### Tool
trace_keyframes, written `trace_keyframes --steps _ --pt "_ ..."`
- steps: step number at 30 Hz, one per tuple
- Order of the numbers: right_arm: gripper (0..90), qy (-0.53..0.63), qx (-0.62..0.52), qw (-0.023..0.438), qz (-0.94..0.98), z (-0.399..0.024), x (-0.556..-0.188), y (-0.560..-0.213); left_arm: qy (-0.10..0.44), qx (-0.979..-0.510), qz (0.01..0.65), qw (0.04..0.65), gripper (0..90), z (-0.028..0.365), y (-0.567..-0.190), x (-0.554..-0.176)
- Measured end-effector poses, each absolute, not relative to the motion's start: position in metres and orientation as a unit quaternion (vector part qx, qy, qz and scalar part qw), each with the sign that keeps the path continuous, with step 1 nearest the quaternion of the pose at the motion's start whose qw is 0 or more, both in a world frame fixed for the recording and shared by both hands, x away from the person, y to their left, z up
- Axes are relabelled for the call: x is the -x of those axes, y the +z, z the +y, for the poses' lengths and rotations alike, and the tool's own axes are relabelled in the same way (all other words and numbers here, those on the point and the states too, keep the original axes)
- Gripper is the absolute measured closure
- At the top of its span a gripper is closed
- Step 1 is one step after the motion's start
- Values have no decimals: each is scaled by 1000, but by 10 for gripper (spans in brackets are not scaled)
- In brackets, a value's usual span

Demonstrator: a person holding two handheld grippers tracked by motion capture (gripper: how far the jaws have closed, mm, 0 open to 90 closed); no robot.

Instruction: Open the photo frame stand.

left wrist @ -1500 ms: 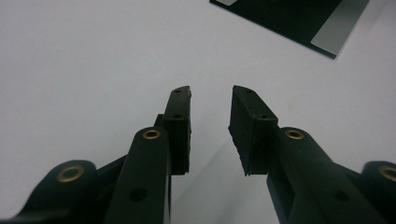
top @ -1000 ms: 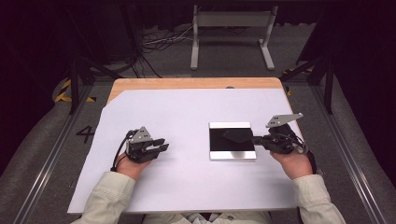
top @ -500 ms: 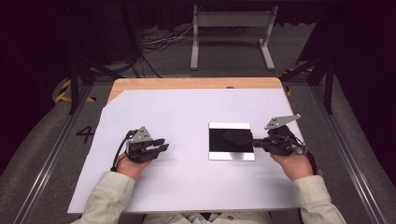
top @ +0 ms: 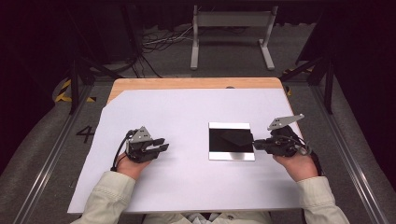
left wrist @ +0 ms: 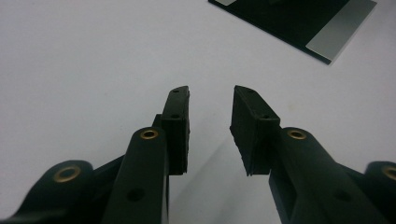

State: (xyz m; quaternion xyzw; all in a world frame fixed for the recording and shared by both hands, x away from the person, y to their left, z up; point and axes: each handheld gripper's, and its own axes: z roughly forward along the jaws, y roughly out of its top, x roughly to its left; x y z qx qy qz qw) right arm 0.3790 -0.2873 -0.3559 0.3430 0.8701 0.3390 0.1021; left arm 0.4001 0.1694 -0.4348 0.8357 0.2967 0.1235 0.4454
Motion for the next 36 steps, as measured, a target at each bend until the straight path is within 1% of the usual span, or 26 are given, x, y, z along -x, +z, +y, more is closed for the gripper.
trace_keyframes --steps 8,12,14,20,22,28,32,33,36 --pt "785 354 -346 111 862 -293 -375 -344 125 -835 299 445 649 169 -435 -400" --pt "767 366 -344 118 857 -294 -373 -337 127 -833 304 443 603 169 -436 -400" --pt "751 372 -351 116 852 -294 -373 -334 128 -834 305 442 594 170 -436 -400" --pt "684 386 -371 107 838 -294 -377 -332 129 -834 305 441 584 170 -437 -401" --pt "646 392 -376 107 832 -293 -380 -331 129 -833 307 442 584 169 -437 -401" --pt "599 403 -393 98 821 -291 -388 -331 129 -831 312 443 584 171 -436 -400" --pt "546 401 -402 95 818 -287 -397 -331 128 -832 310 442 583 171 -436 -400" --pt "546 401 -402 95 818 -287 -397 -331 128 -832 310 442 583 171 -436 -400" --pt "516 393 -411 87 818 -282 -407 -331 129 -831 312 441 583 172 -436 -400"
